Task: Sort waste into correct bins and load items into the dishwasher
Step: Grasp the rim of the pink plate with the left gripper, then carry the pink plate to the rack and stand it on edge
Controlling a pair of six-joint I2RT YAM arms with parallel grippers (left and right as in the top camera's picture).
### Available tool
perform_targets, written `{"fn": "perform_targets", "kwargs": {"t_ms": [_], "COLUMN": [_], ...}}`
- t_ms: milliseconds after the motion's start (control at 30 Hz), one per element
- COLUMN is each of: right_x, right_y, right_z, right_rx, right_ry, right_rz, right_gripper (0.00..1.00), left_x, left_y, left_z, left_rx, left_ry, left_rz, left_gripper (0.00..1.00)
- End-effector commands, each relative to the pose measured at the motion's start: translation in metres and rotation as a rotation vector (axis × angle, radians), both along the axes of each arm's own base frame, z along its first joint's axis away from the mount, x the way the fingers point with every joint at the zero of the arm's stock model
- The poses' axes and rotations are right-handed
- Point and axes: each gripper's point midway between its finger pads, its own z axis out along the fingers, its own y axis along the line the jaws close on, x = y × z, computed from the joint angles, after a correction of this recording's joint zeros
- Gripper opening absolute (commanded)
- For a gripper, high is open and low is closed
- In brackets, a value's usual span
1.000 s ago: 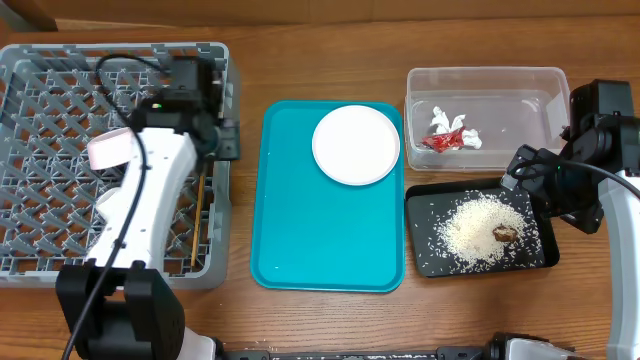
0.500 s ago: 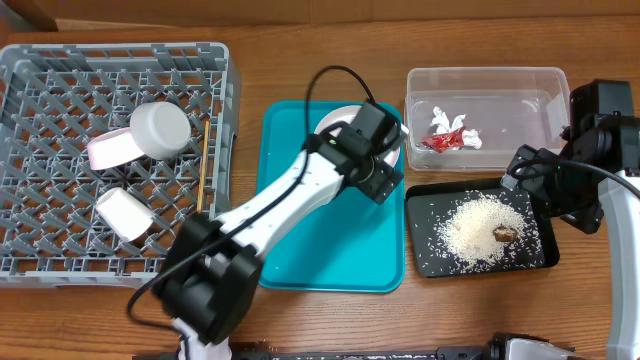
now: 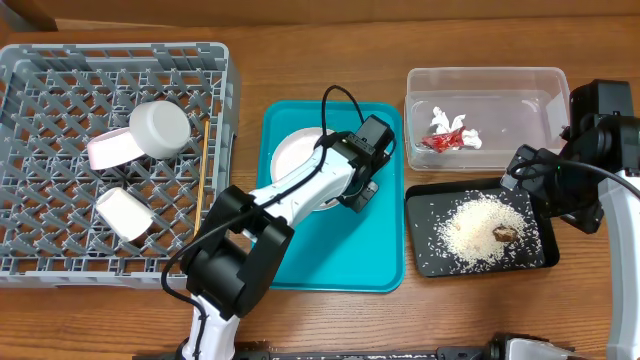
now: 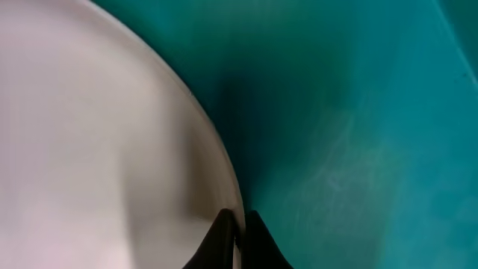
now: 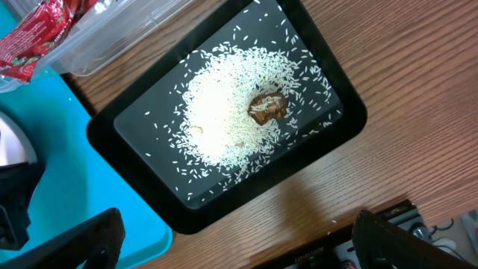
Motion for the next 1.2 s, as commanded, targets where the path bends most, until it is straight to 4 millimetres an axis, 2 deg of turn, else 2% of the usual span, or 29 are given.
{"fn": "perform_targets", "kwargs": {"t_ms": [0, 100, 233, 267, 300, 333, 467, 667, 767, 800, 867, 1000, 1167], "right_x": [0.002, 0.001, 0.001, 0.001, 0.001, 0.001, 0.001, 0.001, 0.000, -0.001, -0.002, -0.003, -0.004], "right_y": [0.001, 0.001, 0.001, 0.001, 0.001, 0.001, 0.001, 0.001, 0.001, 0.001, 0.001, 0.002, 0.002], "right_z": [0.003, 0.002, 0.002, 0.002, 0.002, 0.002, 0.002, 0.002, 0.002, 0.002, 0.002, 0.002, 0.002], "right_rx": [0.001, 0.002, 0.002, 0.002, 0.002, 0.002, 0.002, 0.002, 0.002, 0.003, 0.003, 0.004, 0.004], "right_ry": [-0.013, -0.010, -0.010, -0.010, -0.011, -0.011, -0.011, -0.009, -0.005, -0.003, 0.002, 0.006, 0.008], "right_rz": [0.003, 0.003, 0.003, 0.003, 0.003, 0.003, 0.003, 0.003, 0.003, 0.003, 0.003, 0.003, 0.003], "right_gripper": [0.99, 0.99, 0.99, 0.99, 0.99, 0.99, 0.99, 0.99, 0.99, 0.99, 0.99, 0.99, 0.99], "left_x": [-0.009, 0.000, 0.021, 0.027, 0.034, 0.038, 0.043, 0.050, 0.060, 0.067, 0.071, 0.073, 0.077], "left_y": [0.005, -0.001, -0.002, 0.003, 0.018, 0.030, 0.062, 0.104, 0.144, 0.169, 0.184, 0.188, 0.207], "left_z": [-0.006, 0.026, 0.109, 0.131, 0.160, 0.178, 0.214, 0.244, 0.252, 0.249, 0.245, 0.231, 0.194], "left_rx": [-0.001, -0.054, -0.189, -0.227, -0.277, -0.308, -0.443, -0.779, -0.859, -0.864, -0.909, -0.973, -0.929], "left_ry": [0.048, -0.008, -0.166, -0.207, -0.258, -0.288, -0.291, -0.179, -0.193, -0.206, -0.187, -0.123, -0.043], "left_rz": [0.068, 0.098, 0.134, 0.164, 0.218, 0.259, 0.313, 0.255, 0.321, 0.381, 0.404, 0.398, 0.473], "left_gripper": [0.04, 0.04, 0.04, 0.04, 0.04, 0.04, 0.04, 0.04, 0.04, 0.04, 0.04, 0.04, 0.04]}}
